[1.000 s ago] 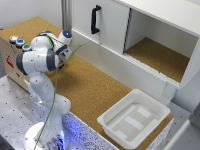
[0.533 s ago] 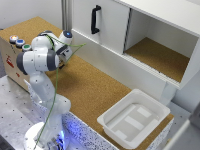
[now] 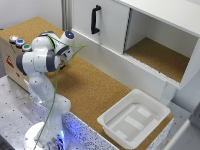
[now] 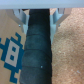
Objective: Go open the drawer
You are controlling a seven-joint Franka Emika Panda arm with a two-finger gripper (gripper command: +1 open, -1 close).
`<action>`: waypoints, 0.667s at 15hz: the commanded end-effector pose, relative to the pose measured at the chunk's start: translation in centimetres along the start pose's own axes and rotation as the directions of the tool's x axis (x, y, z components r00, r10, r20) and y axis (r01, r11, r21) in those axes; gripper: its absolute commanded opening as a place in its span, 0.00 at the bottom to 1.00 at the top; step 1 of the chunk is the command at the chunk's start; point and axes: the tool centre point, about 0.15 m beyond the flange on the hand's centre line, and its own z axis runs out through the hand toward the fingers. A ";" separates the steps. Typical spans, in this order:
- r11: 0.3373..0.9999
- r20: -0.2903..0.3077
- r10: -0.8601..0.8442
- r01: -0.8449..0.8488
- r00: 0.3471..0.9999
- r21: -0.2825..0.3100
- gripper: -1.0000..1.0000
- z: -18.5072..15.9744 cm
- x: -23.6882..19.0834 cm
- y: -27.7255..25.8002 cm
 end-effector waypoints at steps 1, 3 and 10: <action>0.999 -0.017 -0.014 0.015 1.000 0.039 0.00 -1.6 -1.8 5.9; 0.999 -0.023 -0.012 0.013 1.000 0.034 0.00 -2.2 -1.8 7.1; 1.000 -0.052 0.014 -0.013 0.999 0.022 0.00 -4.6 -2.0 11.6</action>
